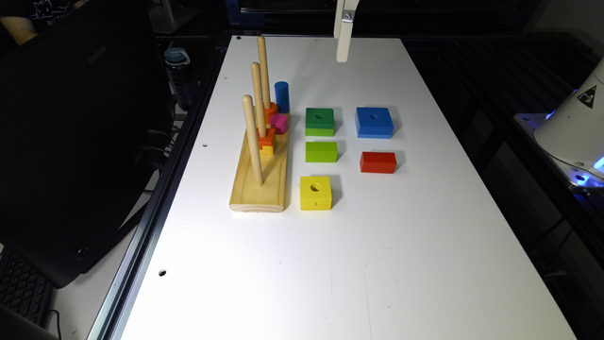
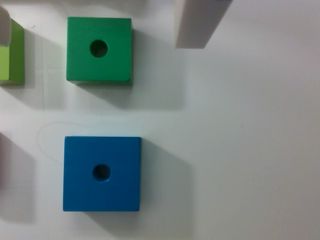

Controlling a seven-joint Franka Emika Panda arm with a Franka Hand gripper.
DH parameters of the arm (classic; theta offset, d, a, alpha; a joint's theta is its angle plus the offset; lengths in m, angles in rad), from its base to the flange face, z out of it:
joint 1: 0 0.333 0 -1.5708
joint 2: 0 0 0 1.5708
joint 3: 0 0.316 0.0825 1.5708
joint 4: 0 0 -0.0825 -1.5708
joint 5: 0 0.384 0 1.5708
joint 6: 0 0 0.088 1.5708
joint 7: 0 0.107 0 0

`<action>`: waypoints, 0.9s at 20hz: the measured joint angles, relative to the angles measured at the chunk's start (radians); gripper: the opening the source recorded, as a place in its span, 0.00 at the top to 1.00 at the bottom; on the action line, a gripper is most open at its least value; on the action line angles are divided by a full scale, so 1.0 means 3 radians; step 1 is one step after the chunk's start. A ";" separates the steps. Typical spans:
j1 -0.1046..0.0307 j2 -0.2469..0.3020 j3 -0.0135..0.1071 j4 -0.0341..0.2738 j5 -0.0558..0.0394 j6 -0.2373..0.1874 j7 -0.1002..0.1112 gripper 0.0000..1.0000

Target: Pick up green block.

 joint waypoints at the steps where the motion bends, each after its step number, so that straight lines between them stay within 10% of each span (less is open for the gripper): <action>1: 0.0000 0.0013 0.0000 0.0000 0.0000 0.0001 -0.0001 0.00; 18: -0.0003 0.0236 0.0025 0.0004 0.0002 0.0180 -0.0008 0.00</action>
